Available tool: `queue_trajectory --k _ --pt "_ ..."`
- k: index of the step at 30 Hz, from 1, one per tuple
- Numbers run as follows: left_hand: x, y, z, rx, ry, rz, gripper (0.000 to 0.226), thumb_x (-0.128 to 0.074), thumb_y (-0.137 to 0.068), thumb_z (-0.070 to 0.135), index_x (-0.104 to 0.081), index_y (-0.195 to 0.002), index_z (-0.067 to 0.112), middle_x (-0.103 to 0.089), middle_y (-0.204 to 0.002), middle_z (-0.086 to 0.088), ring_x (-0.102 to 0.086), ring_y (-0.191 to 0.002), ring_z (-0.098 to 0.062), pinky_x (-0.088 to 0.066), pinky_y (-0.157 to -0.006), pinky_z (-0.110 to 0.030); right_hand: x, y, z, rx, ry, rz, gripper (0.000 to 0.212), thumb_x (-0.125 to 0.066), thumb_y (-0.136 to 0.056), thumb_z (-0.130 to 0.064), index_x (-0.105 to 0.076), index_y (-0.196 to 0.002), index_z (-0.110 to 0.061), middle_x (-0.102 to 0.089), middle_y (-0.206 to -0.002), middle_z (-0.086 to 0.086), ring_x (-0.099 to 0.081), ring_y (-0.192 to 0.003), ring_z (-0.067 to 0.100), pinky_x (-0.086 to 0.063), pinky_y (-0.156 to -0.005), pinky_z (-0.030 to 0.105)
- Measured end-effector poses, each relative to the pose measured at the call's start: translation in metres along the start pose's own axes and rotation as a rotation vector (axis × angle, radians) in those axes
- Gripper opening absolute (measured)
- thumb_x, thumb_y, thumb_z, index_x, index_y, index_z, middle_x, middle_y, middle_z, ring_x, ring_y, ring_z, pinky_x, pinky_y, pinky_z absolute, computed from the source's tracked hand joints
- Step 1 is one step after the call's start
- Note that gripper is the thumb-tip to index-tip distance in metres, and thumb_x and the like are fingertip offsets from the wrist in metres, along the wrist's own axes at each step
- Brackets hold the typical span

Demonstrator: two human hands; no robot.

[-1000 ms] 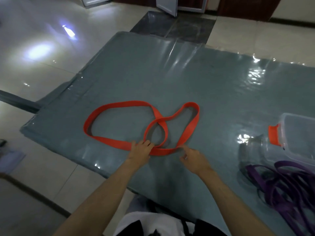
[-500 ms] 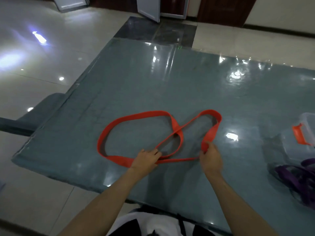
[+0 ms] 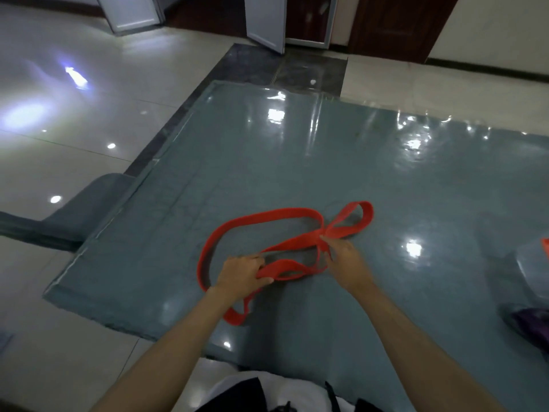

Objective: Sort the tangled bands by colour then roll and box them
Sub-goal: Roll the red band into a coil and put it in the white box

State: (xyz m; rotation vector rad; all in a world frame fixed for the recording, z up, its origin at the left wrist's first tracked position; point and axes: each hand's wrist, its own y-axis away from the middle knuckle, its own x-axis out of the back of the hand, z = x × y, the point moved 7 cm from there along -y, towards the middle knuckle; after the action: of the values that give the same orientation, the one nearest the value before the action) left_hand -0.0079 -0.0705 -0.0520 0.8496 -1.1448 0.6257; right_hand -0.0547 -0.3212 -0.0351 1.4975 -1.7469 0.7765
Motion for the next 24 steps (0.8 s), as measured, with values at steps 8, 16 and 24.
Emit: queue_trajectory --k 8,16,24 --pt "0.010 -0.012 -0.058 0.298 0.293 0.223 0.025 -0.082 -0.084 0.046 -0.074 -0.097 0.027 -0.077 -0.097 0.004 -0.070 -0.105 -0.025 -0.049 -0.086 -0.038 -0.015 -0.023 0.014 -0.015 0.147 -0.281 0.041 -0.067 -0.088 0.001 -0.073 -0.127 -0.009 -0.069 -0.125 0.016 -0.061 -0.124 0.035 -0.045 -0.109 0.042" --pt "0.007 -0.035 -0.111 0.575 0.448 0.215 0.097 -0.094 -0.070 0.049 -0.050 -0.154 0.030 -0.032 -0.165 -0.014 -0.027 -0.155 -0.037 -0.027 -0.123 -0.053 -0.011 -0.067 -0.008 0.195 0.407 -0.081 0.046 -0.093 -0.058 -0.013 -0.077 -0.100 -0.022 -0.062 -0.140 0.015 -0.060 -0.127 0.041 -0.053 -0.094 0.051" --pt "-0.014 -0.051 -0.096 0.551 0.689 -0.067 0.113 -0.094 -0.073 0.041 -0.030 -0.164 0.018 -0.050 -0.158 -0.013 -0.052 -0.143 -0.032 -0.044 -0.116 -0.041 -0.046 -0.133 0.015 0.035 0.468 -0.574 0.128 -0.089 -0.073 -0.045 -0.001 -0.167 -0.037 -0.004 -0.176 -0.003 -0.007 -0.163 0.021 -0.014 -0.124 0.068"
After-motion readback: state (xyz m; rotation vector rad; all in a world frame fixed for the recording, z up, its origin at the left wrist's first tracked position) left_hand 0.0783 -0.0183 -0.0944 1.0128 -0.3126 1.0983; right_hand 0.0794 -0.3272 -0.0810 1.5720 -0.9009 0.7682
